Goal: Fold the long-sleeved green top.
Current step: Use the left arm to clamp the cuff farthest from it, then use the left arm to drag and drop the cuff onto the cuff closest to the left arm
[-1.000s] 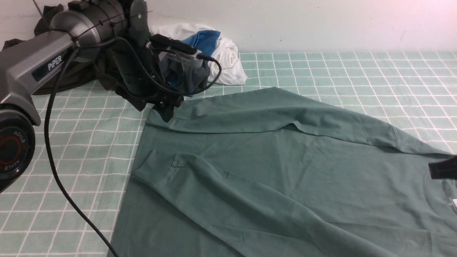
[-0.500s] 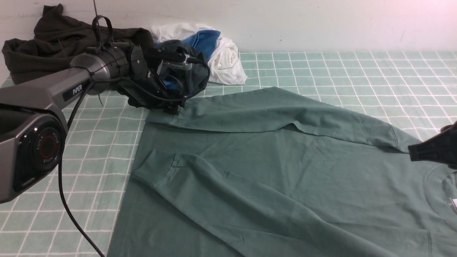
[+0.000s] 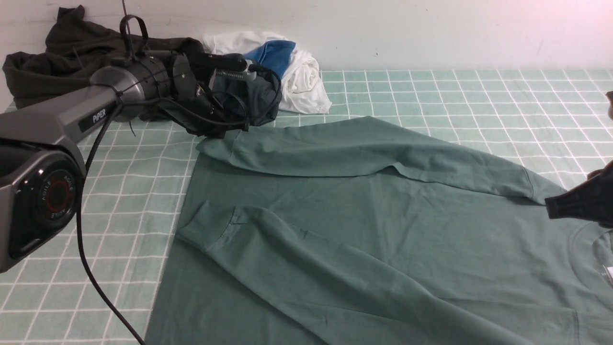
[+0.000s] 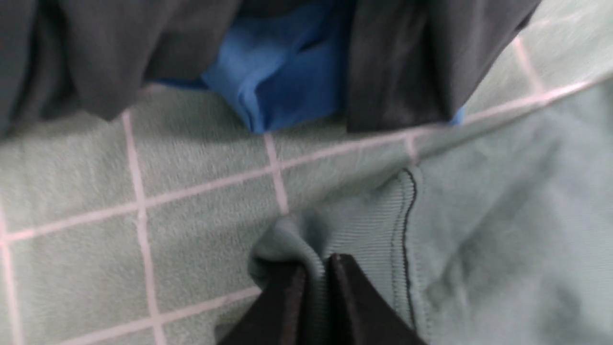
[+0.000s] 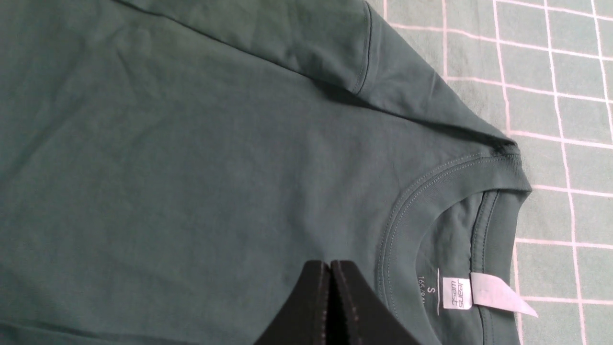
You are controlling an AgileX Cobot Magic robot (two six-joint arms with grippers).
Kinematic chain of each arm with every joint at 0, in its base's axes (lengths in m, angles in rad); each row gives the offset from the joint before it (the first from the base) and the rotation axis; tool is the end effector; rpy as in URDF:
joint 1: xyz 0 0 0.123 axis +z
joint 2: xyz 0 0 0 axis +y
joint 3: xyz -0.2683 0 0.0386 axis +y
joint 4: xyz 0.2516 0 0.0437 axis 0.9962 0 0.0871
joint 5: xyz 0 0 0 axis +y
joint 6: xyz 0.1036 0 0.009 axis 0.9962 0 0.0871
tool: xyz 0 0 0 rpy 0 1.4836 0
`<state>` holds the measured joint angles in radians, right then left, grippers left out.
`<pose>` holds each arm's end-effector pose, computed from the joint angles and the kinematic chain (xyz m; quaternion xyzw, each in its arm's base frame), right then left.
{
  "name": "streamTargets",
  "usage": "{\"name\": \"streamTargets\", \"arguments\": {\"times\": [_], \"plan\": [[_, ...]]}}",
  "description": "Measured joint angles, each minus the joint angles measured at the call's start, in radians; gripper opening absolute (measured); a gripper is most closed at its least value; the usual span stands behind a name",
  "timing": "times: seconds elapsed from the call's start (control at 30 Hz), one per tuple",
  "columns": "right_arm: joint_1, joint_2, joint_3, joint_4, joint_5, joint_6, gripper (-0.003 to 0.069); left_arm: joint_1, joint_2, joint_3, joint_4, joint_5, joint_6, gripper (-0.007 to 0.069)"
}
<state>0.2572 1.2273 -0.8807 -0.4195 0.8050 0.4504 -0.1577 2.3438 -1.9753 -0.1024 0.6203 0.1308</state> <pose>0.2491 0.0339 0.2596 -0.0103 0.9523 -0.0853 0.2927 0.5224 -0.0893 0.1569 0.1063 0.9378 -0.0462 0.3274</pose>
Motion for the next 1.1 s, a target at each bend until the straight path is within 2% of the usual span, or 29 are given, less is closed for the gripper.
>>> {"name": "streamTargets", "arguments": {"times": [0.23,0.4,0.53,0.57,0.73,0.8,0.83,0.9,0.93,0.97,1.03,1.1], "plan": [[0.000,0.000,0.000,0.000,-0.043,-0.018,-0.0014,-0.001,-0.164,0.000,-0.045,0.178,-0.001,0.0020],[0.000,0.000,0.000,0.033,-0.036,-0.038,-0.0014,0.000,-0.334,0.070,-0.069,0.372,-0.010,0.0020],[0.000,-0.002,0.000,0.082,-0.010,-0.085,-0.0014,-0.005,-0.485,0.245,-0.074,0.424,-0.016,0.0029],[0.000,-0.011,0.000,0.107,-0.006,-0.114,-0.0014,-0.013,-0.550,0.369,-0.075,0.421,-0.019,0.0031],[0.000,-0.061,0.000,0.154,-0.004,-0.153,-0.0014,-0.046,-0.732,0.721,-0.077,0.327,-0.019,0.0065],[0.000,-0.103,0.000,0.167,-0.005,-0.157,-0.0014,-0.068,-0.819,0.901,-0.094,0.254,-0.013,0.0123],[0.000,-0.103,0.000,0.167,-0.005,-0.158,-0.0014,-0.069,-0.819,0.913,-0.094,0.249,-0.014,0.0129],[0.000,-0.126,0.000,0.178,-0.005,-0.168,-0.0014,-0.085,-0.863,1.027,-0.104,0.211,-0.003,0.0228],[0.000,-0.132,0.000,0.185,-0.004,-0.178,-0.0014,-0.089,-0.871,1.051,-0.106,0.213,-0.002,0.0274],[0.000,-0.133,0.000,0.185,-0.004,-0.178,-0.0014,-0.091,-0.872,1.051,-0.106,0.212,-0.001,0.0283],[0.016,-0.151,0.000,0.214,0.026,-0.211,-0.0014,-0.102,-0.889,1.068,-0.106,0.237,0.016,0.0399],[0.043,-0.170,0.000,0.242,0.059,-0.248,-0.0014,-0.117,-0.911,1.066,-0.099,0.272,0.051,0.0454]]}}
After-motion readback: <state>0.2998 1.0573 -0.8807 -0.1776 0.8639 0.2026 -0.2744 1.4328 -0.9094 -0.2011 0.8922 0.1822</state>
